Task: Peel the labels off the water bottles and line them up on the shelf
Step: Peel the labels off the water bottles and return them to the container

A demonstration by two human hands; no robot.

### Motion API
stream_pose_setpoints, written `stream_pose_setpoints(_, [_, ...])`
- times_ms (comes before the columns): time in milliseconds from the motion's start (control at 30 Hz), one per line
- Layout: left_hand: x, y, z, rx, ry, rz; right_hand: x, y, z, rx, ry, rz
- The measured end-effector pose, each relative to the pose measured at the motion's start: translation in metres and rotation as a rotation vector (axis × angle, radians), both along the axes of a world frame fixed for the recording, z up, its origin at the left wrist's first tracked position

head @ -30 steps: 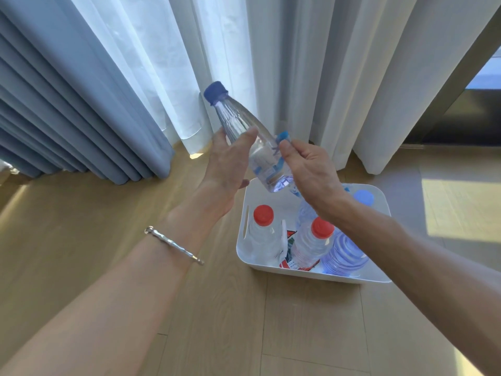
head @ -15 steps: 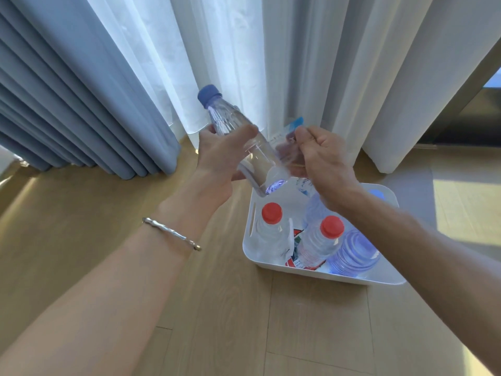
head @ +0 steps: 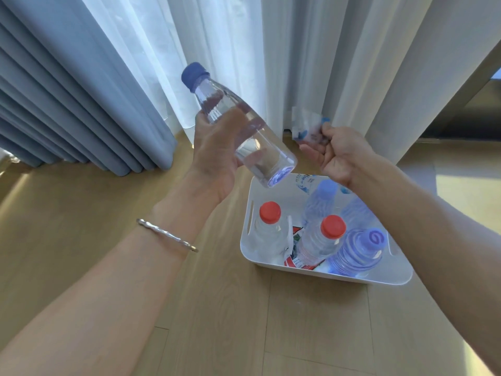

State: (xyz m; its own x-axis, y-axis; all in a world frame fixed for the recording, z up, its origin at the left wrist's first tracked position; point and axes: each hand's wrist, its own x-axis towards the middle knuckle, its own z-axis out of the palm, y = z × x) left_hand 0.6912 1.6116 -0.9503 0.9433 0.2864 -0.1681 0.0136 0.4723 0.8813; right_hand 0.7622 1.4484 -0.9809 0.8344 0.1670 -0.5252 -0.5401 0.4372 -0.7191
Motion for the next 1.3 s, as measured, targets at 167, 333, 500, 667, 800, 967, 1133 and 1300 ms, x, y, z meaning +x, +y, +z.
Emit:
stream_pose_setpoints(167, [-0.004,0.011,0.002,0.243,0.033,0.0,0.013,-0.02,-0.023,-0.689,-0.253,0.138])
stream_pose_setpoints(333, [-0.009,0.002,-0.003,0.395,0.053,-0.028,0.012,0.002,-0.035,-1.065,-0.578,0.366])
stream_pose_setpoints(500, [-0.014,0.0,-0.006,0.495,-0.009,-0.127,0.021,0.019,-0.039,-1.299,-0.728,0.599])
stream_pose_setpoints(667, [-0.016,0.007,-0.011,0.508,-0.006,-0.152,0.021,0.032,-0.047,-1.469,-0.769,0.77])
stream_pose_setpoints(800, [-0.017,0.012,-0.014,0.497,0.009,-0.16,0.021,0.041,-0.058,-1.456,-0.749,0.901])
stream_pose_setpoints(967, [-0.015,0.014,-0.014,0.484,0.012,-0.167,0.022,0.041,-0.068,-1.44,-0.642,1.132])
stream_pose_setpoints(1133, [-0.014,0.009,-0.017,0.508,0.01,-0.17,0.024,0.038,-0.078,-1.496,-0.628,1.299])
stream_pose_setpoints(1300, [-0.015,0.007,-0.017,0.532,0.001,-0.187,0.026,0.041,-0.087,-1.554,-0.709,1.36])
